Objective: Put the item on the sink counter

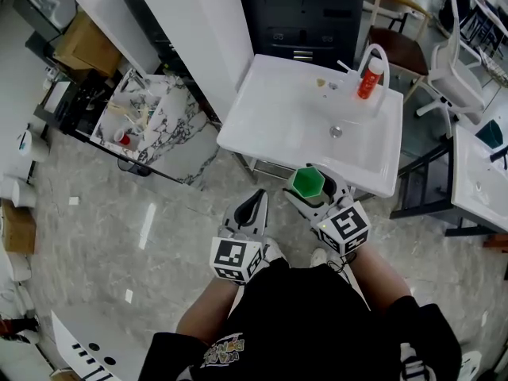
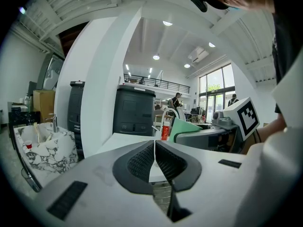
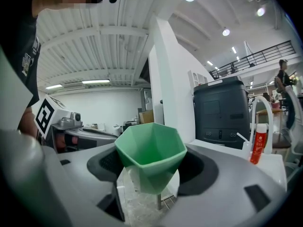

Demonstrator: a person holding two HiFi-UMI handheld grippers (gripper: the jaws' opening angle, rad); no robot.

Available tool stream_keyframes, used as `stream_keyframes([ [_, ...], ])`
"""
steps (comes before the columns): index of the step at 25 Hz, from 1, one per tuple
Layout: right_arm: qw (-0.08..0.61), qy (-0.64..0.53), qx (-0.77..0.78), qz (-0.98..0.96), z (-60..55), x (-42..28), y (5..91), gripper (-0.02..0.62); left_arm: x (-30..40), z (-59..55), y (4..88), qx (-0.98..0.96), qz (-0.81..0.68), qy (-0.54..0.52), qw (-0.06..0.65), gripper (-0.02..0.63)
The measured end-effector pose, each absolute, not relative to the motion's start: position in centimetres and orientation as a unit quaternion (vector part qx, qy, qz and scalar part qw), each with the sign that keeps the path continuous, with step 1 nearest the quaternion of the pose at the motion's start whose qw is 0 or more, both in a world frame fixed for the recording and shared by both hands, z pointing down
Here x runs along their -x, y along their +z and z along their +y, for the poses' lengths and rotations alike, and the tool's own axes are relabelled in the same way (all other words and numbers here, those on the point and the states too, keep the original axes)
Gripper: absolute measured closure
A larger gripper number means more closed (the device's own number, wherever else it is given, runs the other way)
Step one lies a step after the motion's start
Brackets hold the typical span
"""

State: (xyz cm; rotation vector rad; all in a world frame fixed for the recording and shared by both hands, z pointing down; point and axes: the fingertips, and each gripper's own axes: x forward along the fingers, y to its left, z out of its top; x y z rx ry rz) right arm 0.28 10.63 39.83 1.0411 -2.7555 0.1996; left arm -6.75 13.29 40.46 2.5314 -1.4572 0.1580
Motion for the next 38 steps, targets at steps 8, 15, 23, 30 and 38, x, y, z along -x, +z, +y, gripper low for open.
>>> stream_keyframes([
  [8, 0.094, 0.071, -0.354, -0.928, 7.8, 5.6, 40.3, 0.227, 12.6, 10.8, 40.8, -0.862, -0.492, 0.057, 0.110, 0.586],
  [15, 0.094, 0.066, -0.352, -0.929, 6.4, 8.8, 40.1, 0.227, 15.5, 9.6, 41.1, -0.861, -0.492, 0.053, 0.113, 0.586],
  [23, 0.095, 0.060, -0.359, -0.927, 3.9, 8.4, 39.6, 0.227, 14.5, 7.6, 41.4, -0.868, -0.479, 0.052, 0.119, 0.586],
  [30, 0.096, 0.062, -0.363, -0.925, -0.5, 6.6, 40.1, 0.227, 12.3, 3.6, 41.8, -0.872, -0.471, 0.055, 0.121, 0.586],
  [38, 0.097, 0.074, -0.362, -0.924, -7.1, 3.9, 41.0, 0.227, 9.5, -2.5, 42.3, -0.872, -0.468, 0.060, 0.127, 0.586],
])
